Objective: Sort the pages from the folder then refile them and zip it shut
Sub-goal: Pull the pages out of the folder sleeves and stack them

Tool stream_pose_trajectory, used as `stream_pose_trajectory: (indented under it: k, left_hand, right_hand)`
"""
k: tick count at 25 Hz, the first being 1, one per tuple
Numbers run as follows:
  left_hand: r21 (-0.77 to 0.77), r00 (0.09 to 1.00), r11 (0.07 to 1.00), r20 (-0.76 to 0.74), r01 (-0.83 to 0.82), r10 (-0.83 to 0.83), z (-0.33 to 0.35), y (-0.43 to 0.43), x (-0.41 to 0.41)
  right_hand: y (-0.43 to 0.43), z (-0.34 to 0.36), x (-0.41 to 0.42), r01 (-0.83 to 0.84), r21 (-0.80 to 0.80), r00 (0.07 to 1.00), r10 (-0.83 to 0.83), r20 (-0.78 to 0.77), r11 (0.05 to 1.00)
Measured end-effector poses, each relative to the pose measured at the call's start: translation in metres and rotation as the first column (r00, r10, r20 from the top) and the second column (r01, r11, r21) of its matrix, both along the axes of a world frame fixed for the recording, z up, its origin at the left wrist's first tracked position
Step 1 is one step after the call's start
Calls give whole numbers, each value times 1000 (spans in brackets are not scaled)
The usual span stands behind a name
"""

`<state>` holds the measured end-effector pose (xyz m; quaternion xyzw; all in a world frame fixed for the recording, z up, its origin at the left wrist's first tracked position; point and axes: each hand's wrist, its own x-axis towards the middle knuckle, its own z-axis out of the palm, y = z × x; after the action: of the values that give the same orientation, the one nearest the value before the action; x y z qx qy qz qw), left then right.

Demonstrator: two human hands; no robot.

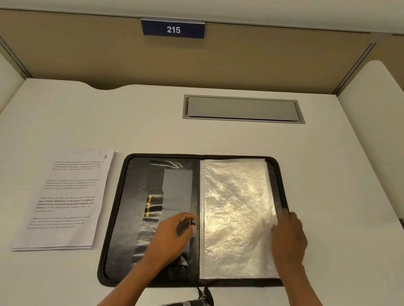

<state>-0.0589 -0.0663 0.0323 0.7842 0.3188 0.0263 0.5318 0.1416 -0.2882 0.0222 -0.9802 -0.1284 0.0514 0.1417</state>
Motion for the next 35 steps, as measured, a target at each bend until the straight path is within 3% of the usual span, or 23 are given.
stream_pose_trajectory:
  k: [1, 2, 4, 5, 8, 10, 14, 17, 35]
  left_hand:
    - [68, 1000, 998, 9, 5, -5, -3, 0, 1]
    - [162, 1000, 987, 17, 9, -12, -8, 0, 4]
    - [377, 998, 924, -8, 56, -57, -24, 1, 11]
    - [457, 996, 885, -33, 87, -81, -34, 2, 13]
    - [587, 985, 793, -137, 163, -101, -58, 7, 12]
    - [627, 978, 755, -190, 191, -89, -66, 7, 9]
    - [655, 970, 728, -235, 206, -63, -70, 4, 8]
    - [672, 967, 708, -249, 216, -59, -74, 5, 8]
    - [645, 963, 727, -255, 235, -86, -74, 23, 98]
  right_hand:
    - [13, 1, -8, -61, -28, 994, 64, 94, 998]
    - [32, 3, -21, -140, 47, 985, 134, 110, 989]
    - [74, 7, -51, -352, 219, 936, 348, 59, 910]
    - [94, 4, -64, -474, 221, 876, 481, 23, 852]
    - [120, -27, -80, -697, -42, 717, 697, -17, 716]
    - [110, -42, -72, -669, -120, 741, 672, -21, 734]
    - [72, -47, -47, -511, -77, 858, 513, 10, 856]
    - [47, -46, -30, -434, -80, 899, 437, 27, 897]
    - [56, -45, 57, -407, -107, 910, 413, 42, 907]
